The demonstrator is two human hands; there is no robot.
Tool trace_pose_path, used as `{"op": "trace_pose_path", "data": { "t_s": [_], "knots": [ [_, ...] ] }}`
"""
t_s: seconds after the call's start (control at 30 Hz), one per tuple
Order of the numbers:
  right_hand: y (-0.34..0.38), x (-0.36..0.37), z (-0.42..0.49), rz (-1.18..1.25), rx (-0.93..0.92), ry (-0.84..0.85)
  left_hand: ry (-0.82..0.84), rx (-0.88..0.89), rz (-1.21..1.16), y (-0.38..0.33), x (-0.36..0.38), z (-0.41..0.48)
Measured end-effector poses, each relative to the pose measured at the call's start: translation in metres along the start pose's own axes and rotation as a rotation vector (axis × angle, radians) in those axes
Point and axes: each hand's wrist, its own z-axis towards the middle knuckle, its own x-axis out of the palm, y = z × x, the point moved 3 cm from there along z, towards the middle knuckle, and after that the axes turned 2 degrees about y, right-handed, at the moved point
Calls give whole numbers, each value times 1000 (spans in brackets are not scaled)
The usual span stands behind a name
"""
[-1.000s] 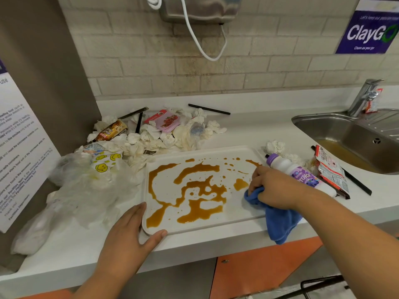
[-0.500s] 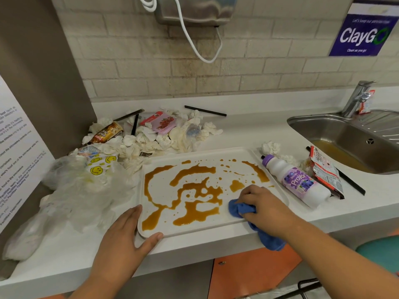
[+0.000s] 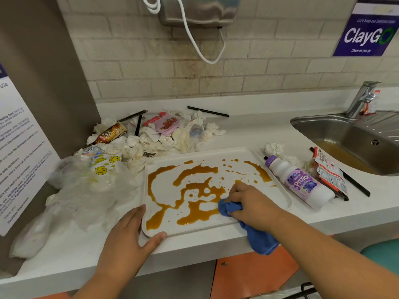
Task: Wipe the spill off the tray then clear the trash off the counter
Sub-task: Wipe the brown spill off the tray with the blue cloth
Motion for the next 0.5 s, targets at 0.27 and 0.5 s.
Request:
{"op": "trace_pose_path", "data": {
  "t_s": [0.27, 0.5],
  "knots": [
    [10, -4, 3, 31, -21, 96, -3, 1, -12, 1, 0, -1],
    [12, -4, 2, 26, -50, 90, -8, 1, -15, 2, 1, -1]
  ]
}}
